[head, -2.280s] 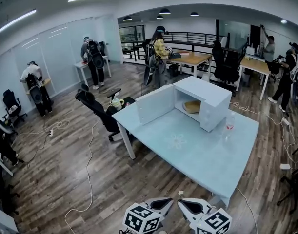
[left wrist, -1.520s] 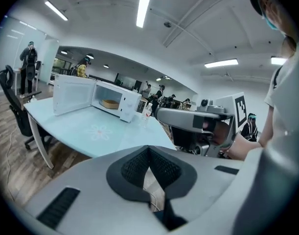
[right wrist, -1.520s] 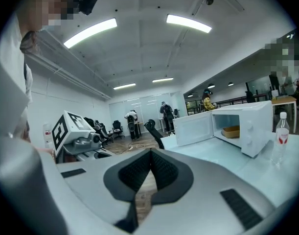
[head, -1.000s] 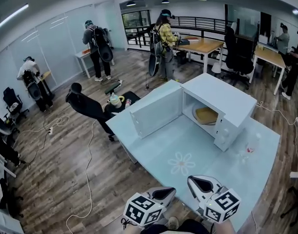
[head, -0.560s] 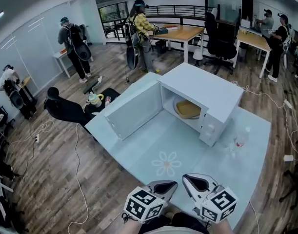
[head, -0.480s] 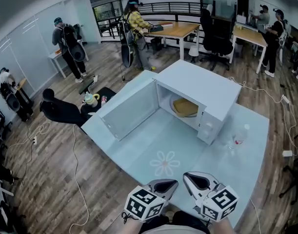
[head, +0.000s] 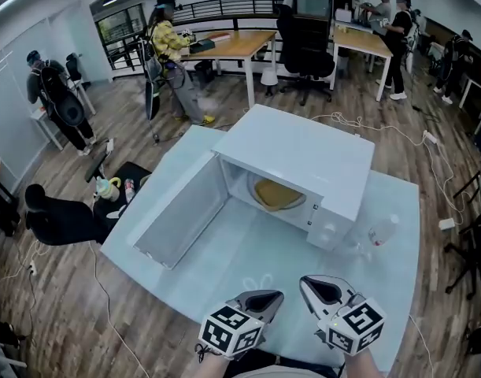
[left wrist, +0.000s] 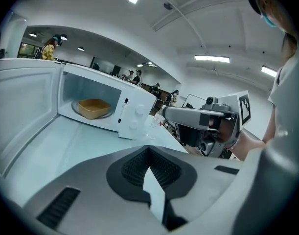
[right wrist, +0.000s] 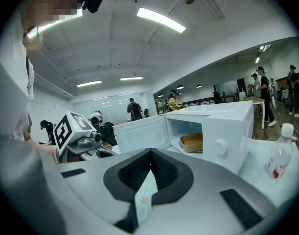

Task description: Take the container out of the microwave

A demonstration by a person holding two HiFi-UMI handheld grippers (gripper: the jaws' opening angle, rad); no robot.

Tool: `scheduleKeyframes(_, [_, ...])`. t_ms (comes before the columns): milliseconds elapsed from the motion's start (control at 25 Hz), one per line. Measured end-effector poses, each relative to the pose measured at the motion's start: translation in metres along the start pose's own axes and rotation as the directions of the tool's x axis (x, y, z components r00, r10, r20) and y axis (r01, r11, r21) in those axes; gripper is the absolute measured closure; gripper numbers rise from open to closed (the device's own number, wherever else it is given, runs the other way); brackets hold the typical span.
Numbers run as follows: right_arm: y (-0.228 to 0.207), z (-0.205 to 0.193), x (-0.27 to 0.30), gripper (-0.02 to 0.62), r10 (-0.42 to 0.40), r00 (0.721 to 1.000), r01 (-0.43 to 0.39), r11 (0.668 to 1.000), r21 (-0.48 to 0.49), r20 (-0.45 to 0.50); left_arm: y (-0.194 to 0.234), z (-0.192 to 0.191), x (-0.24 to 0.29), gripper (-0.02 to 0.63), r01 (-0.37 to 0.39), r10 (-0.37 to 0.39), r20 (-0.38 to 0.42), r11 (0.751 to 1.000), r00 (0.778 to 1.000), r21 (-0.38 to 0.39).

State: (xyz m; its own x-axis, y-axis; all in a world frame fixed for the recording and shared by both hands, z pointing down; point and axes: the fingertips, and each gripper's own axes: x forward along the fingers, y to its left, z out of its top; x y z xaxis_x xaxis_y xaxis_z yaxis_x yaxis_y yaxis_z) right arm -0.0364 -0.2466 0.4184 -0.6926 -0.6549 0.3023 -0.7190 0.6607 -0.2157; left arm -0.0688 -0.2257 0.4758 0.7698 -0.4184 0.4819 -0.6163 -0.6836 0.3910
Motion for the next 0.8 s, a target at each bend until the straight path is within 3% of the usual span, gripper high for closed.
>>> scheduleKeyframes(520, [-0.049, -0.003, 0.076, 0.584, -0.164, 0.984, 0.169, 0.983, 0.077, -0.072, 0.114, 0.053, 0.036, 0.592, 0.064, -0.063, -0.058, 0.998, 0.996, 0.029])
scheduleKeyframes(720, [-0.062, -0.013, 0.088, 0.585, -0.210, 0.972, 0.222, 0.969, 0.105, -0.106, 0.134, 0.068, 0.064, 0.592, 0.039, -0.032, -0.039, 0.979, 0.999, 0.198])
scheduleKeyframes(800, [-0.064, -0.016, 0.091, 0.584, -0.217, 0.968, 0.231, 0.967, 0.109, -0.129, 0.139, 0.072, 0.075, 0.592, 0.058, -0.047, -0.053, 0.971, 0.997, 0.231])
